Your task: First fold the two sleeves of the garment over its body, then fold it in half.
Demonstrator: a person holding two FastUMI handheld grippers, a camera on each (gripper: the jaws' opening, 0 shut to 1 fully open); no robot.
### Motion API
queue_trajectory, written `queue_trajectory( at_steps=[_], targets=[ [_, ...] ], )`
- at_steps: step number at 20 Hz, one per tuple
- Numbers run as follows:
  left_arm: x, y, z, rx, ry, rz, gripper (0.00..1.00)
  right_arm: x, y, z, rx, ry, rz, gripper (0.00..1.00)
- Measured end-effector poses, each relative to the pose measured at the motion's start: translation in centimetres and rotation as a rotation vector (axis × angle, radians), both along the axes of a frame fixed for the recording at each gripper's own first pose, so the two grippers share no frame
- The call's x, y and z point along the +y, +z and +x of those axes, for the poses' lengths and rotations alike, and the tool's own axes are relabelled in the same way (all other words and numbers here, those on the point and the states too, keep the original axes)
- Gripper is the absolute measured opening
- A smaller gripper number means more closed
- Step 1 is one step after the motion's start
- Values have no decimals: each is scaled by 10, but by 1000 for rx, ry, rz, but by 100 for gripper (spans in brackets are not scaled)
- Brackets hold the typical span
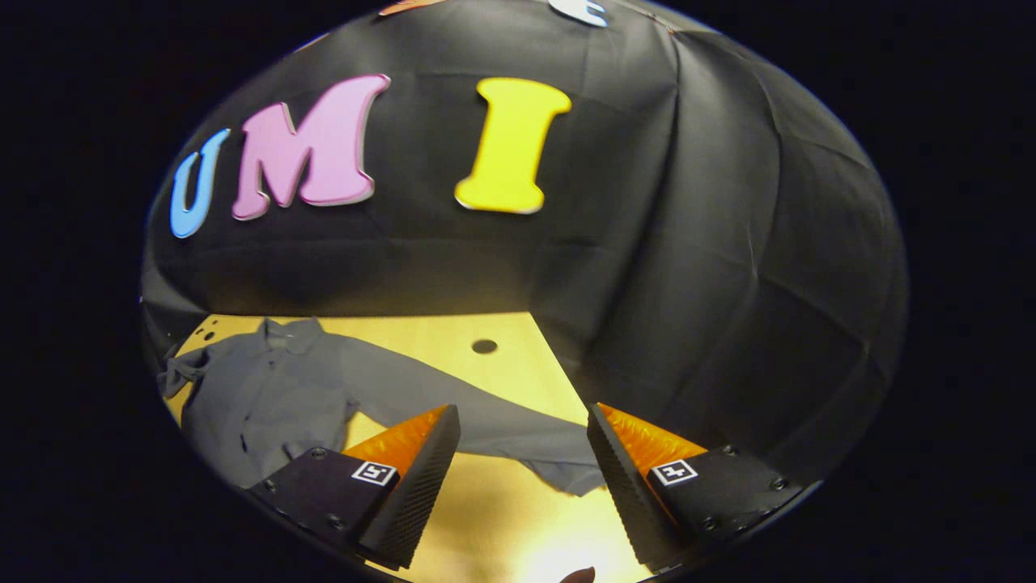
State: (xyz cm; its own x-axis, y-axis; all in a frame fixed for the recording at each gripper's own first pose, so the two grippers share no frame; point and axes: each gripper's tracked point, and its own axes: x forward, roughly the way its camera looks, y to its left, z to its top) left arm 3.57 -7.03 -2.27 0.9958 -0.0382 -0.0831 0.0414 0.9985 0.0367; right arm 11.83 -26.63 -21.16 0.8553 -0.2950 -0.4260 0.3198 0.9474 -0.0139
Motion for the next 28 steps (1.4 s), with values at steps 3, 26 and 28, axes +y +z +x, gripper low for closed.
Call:
queue_trajectory(
  at_steps=[3,26,28],
  targets=[
    [-7,-1,3,12,3,21,95,-37,-63,2,132,-49,8,98],
    [12,-10,-2,36,72,-4,94,-50,-148,25,346,-56,225,7],
    [14,-11,-3,34,69,-8,94,-41,-135,24,307,-36,186,7]
  ],
)
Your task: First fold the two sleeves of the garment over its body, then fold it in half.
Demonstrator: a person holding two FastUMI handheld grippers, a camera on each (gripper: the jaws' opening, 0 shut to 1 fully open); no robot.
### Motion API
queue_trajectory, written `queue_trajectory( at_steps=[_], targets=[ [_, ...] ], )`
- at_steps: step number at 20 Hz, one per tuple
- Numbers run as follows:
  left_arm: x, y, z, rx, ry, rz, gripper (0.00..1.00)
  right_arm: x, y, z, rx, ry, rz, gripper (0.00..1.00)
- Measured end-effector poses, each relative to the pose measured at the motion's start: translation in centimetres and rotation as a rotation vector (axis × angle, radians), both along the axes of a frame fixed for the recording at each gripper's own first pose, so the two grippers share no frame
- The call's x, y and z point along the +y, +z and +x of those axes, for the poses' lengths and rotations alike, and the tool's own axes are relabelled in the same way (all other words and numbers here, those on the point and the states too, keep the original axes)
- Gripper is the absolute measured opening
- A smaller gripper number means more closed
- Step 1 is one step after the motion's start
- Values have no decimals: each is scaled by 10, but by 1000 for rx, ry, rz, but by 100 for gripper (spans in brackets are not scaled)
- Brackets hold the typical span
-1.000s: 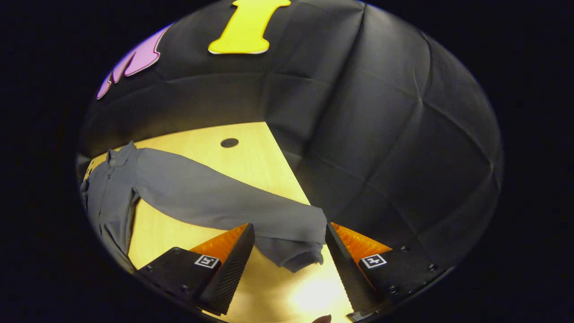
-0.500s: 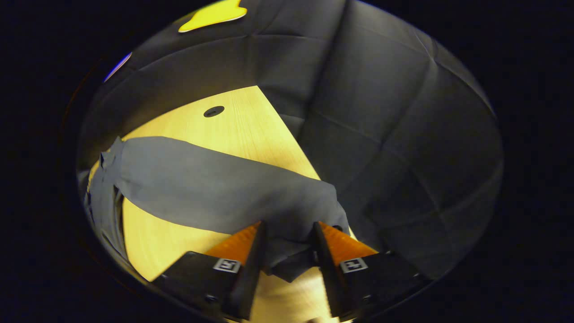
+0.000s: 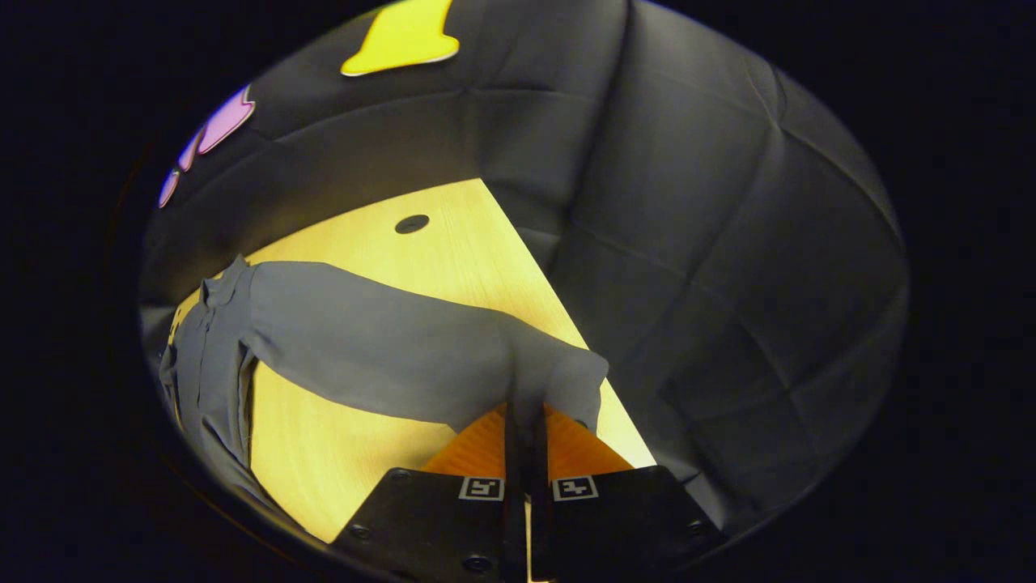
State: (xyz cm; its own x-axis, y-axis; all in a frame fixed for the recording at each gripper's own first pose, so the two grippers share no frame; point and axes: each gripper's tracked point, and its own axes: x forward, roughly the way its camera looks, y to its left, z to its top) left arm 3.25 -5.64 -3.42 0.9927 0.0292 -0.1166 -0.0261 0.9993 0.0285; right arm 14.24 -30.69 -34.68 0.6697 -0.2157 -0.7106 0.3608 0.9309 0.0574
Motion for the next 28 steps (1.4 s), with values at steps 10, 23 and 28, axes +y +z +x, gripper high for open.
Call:
queue_trajectory(
  at_steps=[10,23,28],
  targets=[
    [22,-2,-3,-26,-36,-13,94,5,47,-10,-210,11,-41,7],
    [87,-10,-4,-55,-25,-46,94,146,193,2,-499,186,-51,7],
    [120,-13,-3,-55,1,-32,94,242,195,24,-509,349,-64,7]
  ],
)
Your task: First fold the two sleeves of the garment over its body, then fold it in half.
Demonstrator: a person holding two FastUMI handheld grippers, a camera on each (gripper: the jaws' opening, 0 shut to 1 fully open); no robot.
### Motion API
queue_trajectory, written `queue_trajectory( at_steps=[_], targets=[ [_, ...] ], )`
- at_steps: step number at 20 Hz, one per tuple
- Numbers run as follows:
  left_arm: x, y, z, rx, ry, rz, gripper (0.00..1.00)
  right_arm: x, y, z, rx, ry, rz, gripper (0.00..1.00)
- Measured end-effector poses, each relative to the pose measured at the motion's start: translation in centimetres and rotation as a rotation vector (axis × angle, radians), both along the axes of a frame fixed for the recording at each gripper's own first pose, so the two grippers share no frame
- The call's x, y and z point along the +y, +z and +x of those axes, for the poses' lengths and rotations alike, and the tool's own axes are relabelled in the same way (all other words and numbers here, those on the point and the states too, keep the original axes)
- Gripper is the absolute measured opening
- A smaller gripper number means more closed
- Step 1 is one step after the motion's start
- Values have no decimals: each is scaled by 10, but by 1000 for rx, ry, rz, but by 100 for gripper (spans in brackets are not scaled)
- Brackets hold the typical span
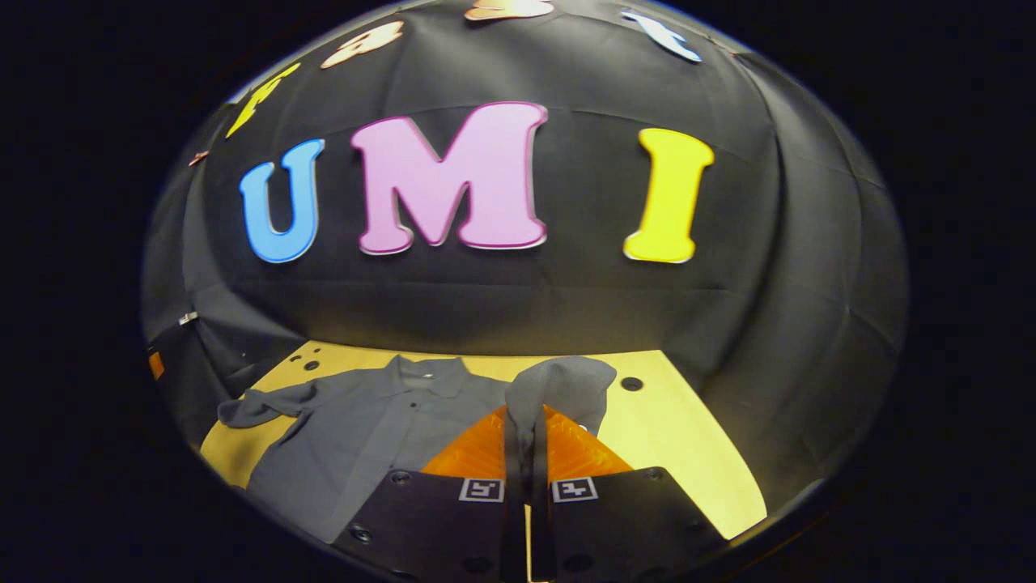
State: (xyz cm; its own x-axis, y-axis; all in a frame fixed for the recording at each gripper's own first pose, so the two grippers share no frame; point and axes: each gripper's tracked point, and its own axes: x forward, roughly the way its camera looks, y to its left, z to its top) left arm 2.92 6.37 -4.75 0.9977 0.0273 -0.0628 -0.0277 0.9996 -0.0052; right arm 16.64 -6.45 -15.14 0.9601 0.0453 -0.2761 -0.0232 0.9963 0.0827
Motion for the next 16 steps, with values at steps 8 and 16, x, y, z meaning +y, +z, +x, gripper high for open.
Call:
queue_trajectory(
  at_steps=[8,16],
  targets=[
    [51,-29,-5,54,66,-12,94,139,-38,41,59,196,-45,7],
    [109,-68,-2,113,135,-24,94,257,-127,66,222,359,-122,7]
  ],
)
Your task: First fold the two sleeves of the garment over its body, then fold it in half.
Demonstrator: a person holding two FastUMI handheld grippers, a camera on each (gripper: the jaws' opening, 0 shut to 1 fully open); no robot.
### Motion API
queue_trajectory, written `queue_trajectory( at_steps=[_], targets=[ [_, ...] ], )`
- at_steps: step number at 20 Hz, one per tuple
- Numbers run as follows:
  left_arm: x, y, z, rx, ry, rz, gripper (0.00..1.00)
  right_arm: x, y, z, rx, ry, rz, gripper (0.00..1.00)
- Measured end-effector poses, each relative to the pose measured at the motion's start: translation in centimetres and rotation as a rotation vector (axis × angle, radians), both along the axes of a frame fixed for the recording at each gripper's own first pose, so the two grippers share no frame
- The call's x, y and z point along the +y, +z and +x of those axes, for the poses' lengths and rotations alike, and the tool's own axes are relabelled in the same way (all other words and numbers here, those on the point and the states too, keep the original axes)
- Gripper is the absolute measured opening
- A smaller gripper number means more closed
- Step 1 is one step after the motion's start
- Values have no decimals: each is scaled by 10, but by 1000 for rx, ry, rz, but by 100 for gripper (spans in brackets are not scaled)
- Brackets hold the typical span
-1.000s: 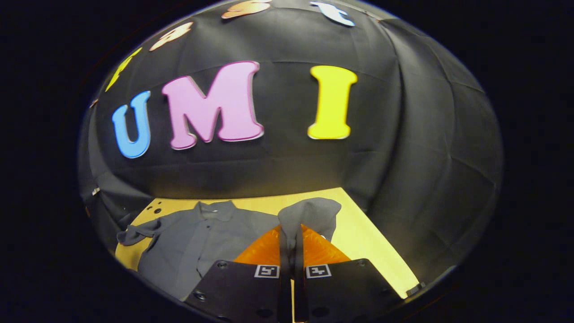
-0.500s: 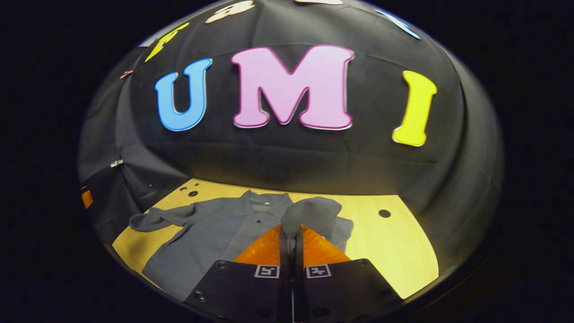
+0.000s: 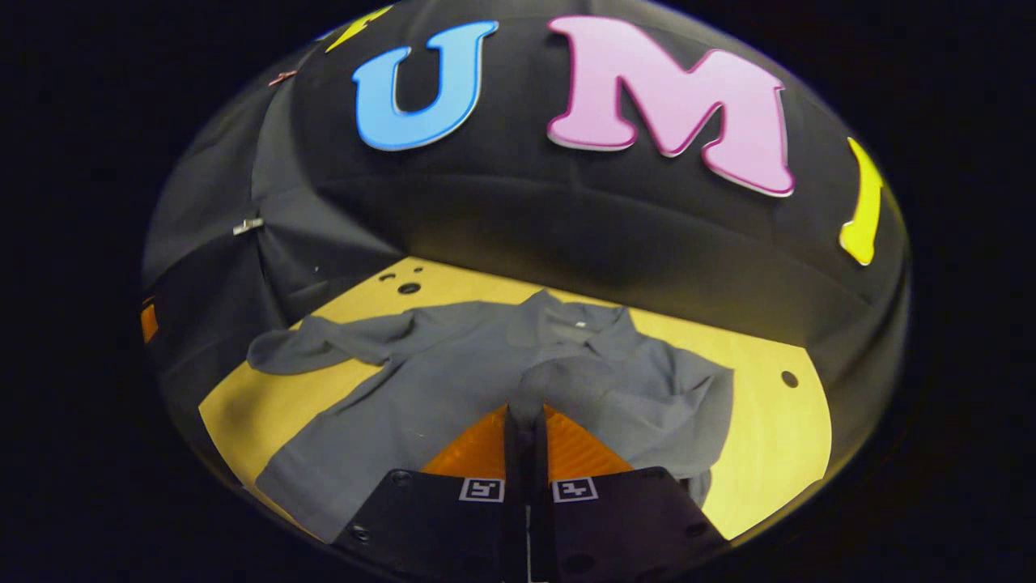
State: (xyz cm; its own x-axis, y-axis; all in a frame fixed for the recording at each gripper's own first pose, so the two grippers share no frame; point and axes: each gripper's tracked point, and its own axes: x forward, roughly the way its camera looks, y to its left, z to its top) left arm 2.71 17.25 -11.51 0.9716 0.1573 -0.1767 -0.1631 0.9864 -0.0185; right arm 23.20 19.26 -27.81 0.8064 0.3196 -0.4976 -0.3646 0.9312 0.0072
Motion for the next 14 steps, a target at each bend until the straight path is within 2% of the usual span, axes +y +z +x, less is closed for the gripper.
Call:
queue_trajectory(
  at_steps=[4,8,10,14],
  targets=[
    [25,-17,1,27,37,-5,94,29,-47,11,95,5,-42,7],
    [41,-32,4,50,59,-17,94,50,-81,11,192,12,-50,11],
    [47,-38,5,59,68,-22,94,60,-92,9,226,24,-45,16],
    [60,-48,21,62,63,-12,94,85,-93,-1,268,65,11,33]
  ],
)
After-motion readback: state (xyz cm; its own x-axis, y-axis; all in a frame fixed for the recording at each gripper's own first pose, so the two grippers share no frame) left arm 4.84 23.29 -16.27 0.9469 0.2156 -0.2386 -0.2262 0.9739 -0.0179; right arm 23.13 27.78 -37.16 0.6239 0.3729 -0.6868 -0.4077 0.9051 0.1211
